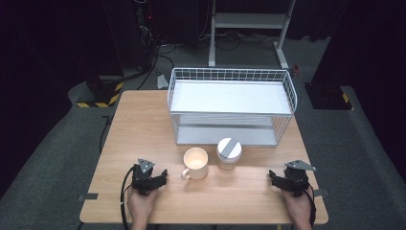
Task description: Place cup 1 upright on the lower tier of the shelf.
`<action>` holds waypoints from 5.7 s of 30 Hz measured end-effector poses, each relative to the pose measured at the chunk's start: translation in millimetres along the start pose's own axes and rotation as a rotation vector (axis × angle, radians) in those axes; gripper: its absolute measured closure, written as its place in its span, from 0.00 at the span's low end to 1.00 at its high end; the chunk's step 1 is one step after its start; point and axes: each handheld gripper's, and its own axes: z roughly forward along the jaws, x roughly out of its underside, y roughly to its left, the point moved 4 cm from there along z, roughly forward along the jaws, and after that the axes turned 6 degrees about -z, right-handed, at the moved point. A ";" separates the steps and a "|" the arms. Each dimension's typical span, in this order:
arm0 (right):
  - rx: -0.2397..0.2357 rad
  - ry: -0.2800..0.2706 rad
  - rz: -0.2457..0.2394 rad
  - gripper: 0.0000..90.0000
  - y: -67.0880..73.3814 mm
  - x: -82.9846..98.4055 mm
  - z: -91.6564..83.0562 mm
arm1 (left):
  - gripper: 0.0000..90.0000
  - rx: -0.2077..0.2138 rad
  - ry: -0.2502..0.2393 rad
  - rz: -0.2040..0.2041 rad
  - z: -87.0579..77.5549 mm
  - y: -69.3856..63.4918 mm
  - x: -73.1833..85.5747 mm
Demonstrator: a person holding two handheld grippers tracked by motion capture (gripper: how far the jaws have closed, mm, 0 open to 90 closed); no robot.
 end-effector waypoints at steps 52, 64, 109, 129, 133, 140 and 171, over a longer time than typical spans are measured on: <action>-0.129 -0.101 -0.047 0.15 36.5 -4.2 -15.0 | 0.28 -0.001 -0.003 -0.004 0.2 -0.1 -0.2; -0.211 -0.108 -0.121 0.15 65.3 -14.0 -12.1 | 0.28 -0.001 -0.003 -0.004 0.2 -0.1 -0.1; -0.249 -0.208 -0.176 0.13 130.8 -78.4 24.3 | 0.28 0.002 -0.003 -0.008 0.1 0.0 -0.1; -0.240 -0.189 -0.197 0.17 140.3 -96.2 33.8 | 0.29 -0.004 -0.008 -0.013 0.1 0.9 -0.3; -0.236 -0.195 -0.211 0.17 140.6 -97.7 33.9 | 0.28 -0.004 -0.007 -0.013 0.2 0.6 -0.2; -0.234 -0.206 -0.199 0.19 141.7 -98.9 39.2 | 0.28 -0.002 -0.007 -0.012 0.1 0.9 -0.3; -0.226 -0.213 -0.205 0.21 127.0 -127.6 42.0 | 0.28 0.002 -0.002 -0.010 -0.2 1.3 -0.2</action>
